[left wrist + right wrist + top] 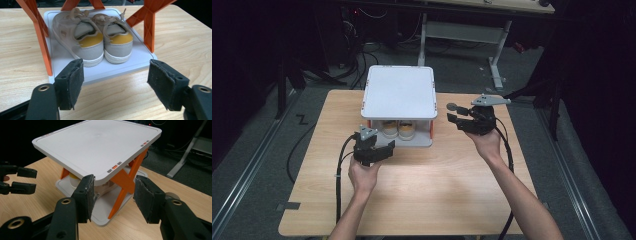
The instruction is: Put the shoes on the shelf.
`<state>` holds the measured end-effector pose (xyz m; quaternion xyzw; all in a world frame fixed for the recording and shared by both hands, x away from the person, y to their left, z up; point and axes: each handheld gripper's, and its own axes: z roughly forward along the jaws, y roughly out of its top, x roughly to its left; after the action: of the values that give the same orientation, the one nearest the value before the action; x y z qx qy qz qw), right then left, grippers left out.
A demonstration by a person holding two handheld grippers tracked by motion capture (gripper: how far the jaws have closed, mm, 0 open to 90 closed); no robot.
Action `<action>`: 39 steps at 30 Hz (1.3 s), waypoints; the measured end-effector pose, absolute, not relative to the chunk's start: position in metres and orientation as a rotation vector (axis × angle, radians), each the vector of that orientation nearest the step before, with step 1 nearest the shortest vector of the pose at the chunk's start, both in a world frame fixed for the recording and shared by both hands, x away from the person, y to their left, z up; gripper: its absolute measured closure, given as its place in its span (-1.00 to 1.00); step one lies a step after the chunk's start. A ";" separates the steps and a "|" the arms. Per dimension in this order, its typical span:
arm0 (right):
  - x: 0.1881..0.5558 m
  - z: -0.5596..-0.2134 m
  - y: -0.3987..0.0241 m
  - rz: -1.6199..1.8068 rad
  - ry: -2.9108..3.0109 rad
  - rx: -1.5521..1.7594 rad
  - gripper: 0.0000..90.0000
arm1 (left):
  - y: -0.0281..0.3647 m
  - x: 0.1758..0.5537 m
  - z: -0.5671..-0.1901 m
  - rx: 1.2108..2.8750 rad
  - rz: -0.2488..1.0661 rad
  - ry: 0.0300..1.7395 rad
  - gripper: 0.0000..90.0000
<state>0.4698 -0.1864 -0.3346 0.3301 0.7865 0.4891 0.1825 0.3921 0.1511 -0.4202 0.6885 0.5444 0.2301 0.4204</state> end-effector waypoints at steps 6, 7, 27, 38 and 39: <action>0.456 -0.334 -0.205 1.409 2.199 0.936 0.12 | 0.153 0.387 -0.419 1.724 0.566 1.367 -0.36; 0.454 -0.335 -0.208 1.409 2.195 0.941 0.12 | 0.154 0.385 -0.418 1.721 0.563 1.367 -0.37; 0.409 -0.386 -0.277 1.349 2.175 1.082 0.12 | 0.174 0.358 -0.439 1.734 0.553 1.373 -0.41; 0.401 -0.459 -0.296 1.206 2.194 1.270 0.12 | 0.178 0.358 -0.474 1.783 0.555 1.462 -0.42; 0.402 -0.463 -0.296 1.189 2.194 1.275 0.12 | 0.178 0.359 -0.478 1.796 0.563 1.474 -0.42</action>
<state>0.4016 -0.2958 -0.4627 0.4483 0.7717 0.4183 0.1687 0.3592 0.1780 -0.4782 0.6988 0.5738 0.2190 0.3668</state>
